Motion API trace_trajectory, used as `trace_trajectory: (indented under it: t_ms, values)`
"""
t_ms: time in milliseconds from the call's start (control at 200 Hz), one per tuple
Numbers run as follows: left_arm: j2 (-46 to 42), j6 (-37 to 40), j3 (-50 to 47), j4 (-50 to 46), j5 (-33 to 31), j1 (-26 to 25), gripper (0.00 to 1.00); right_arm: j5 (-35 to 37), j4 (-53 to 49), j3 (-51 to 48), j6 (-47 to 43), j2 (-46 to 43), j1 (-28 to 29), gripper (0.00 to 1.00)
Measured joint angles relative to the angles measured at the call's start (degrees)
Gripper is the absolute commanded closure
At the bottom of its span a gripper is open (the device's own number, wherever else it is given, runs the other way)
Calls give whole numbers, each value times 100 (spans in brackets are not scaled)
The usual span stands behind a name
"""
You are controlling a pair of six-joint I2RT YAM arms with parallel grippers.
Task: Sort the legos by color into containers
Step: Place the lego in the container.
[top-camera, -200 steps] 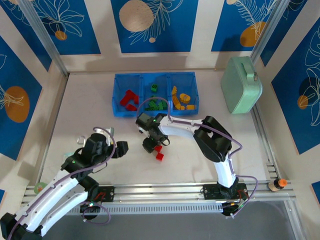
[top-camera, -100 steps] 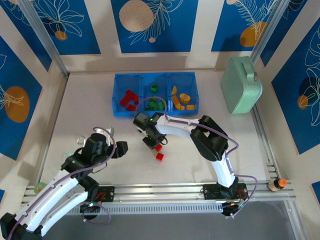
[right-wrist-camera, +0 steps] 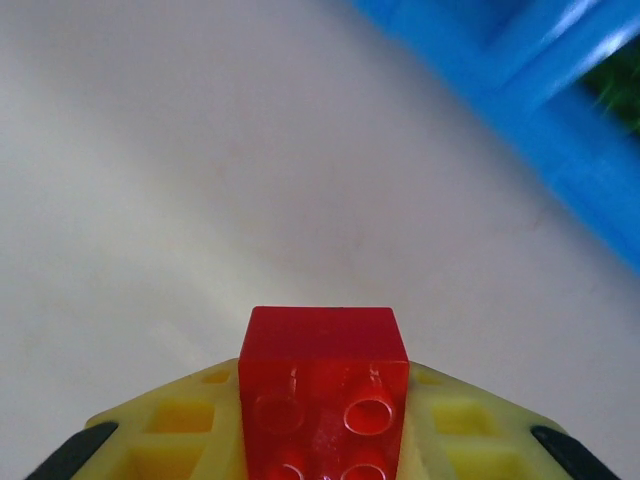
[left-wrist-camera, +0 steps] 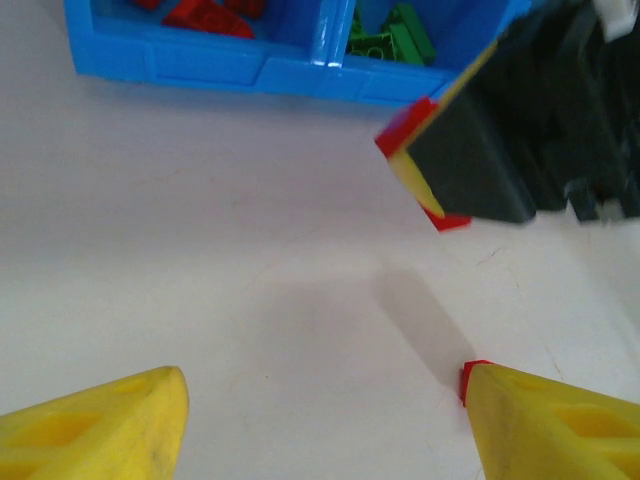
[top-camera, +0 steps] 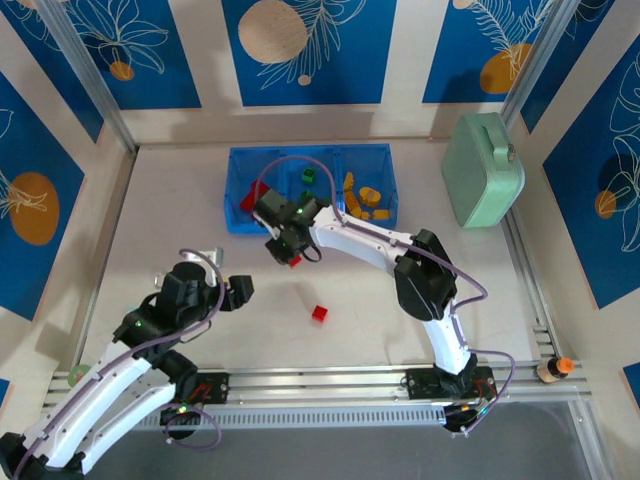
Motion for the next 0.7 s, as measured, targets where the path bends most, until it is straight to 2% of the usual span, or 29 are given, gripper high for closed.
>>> trace_trajectory:
  t_ms: [200,405,695]
  values:
    - [17,66,96,-74,-50,-2,26,-26,-22,1373,210,608,-203,76]
    - [127,105,164,-79,-26,-2,27,59,-315,3091,435,1799,-380,76]
    - [-22,234,280,-282,39,-9,27,83,-361,3880,479,2492,-570,75]
